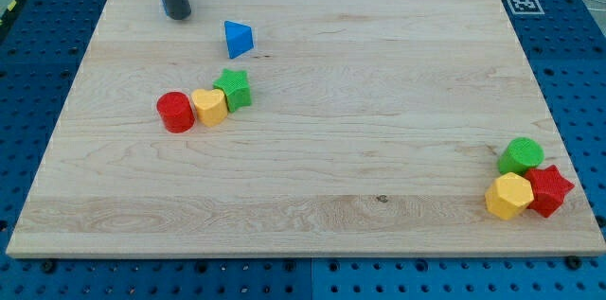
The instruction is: Push the blue triangle into the blue cube
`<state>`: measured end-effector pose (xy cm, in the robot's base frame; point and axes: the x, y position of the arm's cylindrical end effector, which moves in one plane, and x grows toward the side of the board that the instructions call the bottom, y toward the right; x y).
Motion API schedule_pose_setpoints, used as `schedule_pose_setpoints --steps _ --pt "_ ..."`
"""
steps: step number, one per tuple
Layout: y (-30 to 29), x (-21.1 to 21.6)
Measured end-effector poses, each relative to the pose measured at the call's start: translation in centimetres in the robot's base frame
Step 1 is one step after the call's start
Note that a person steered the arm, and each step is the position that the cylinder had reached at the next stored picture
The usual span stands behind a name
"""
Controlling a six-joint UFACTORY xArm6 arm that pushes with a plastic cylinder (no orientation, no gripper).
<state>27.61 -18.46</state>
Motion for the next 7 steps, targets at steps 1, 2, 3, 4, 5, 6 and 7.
schedule_pose_setpoints --steps 1,2,3,4,5,6,7 --pt "0.0 2.0" --pt "0.0 4.3" --pt "1.2 4.6" --pt "3.4 5.9" --pt "5.1 7.8" --pt "6.8 8.6" --pt "9.5 9.1"
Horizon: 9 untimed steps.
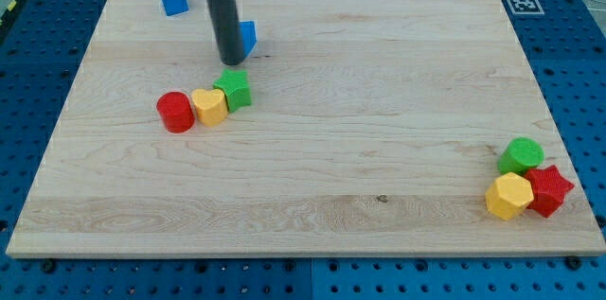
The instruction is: Push the blue triangle into the blue cube
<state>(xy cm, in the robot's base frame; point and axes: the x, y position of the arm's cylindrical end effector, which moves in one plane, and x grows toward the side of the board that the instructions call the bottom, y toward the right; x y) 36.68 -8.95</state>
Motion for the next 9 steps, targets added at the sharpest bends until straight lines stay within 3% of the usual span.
schedule_pose_setpoints --steps 4,9 --pt "2.1 -3.8" --pt "-4.9 -7.2"
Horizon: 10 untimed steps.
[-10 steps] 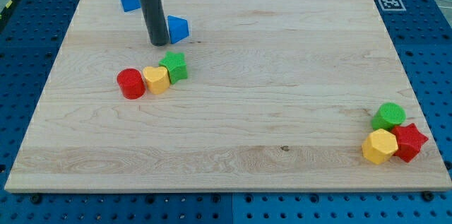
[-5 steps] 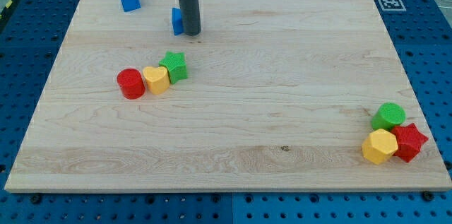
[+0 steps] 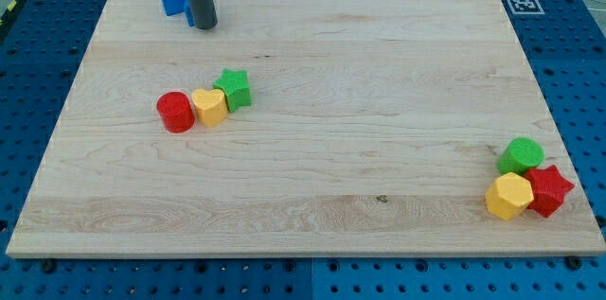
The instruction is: Push the blue triangle into the blue cube
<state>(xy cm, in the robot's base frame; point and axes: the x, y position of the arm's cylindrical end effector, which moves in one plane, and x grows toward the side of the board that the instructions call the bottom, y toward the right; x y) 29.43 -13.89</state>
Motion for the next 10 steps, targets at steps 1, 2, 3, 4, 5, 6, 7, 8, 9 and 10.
schedule_pose_setpoints --steps 1,2,3,4,5,6,7,8,9,10 --pt "2.7 0.0" --pt "4.3 -1.1" --pt "1.9 -1.1" --pt "-0.8 -1.1" --pt "-1.7 -1.1" --pt "-2.1 -0.9" --pt "-1.2 -0.8" --pt "-2.0 -0.9" --pt "-2.4 -0.9" --pt "-2.4 0.9"
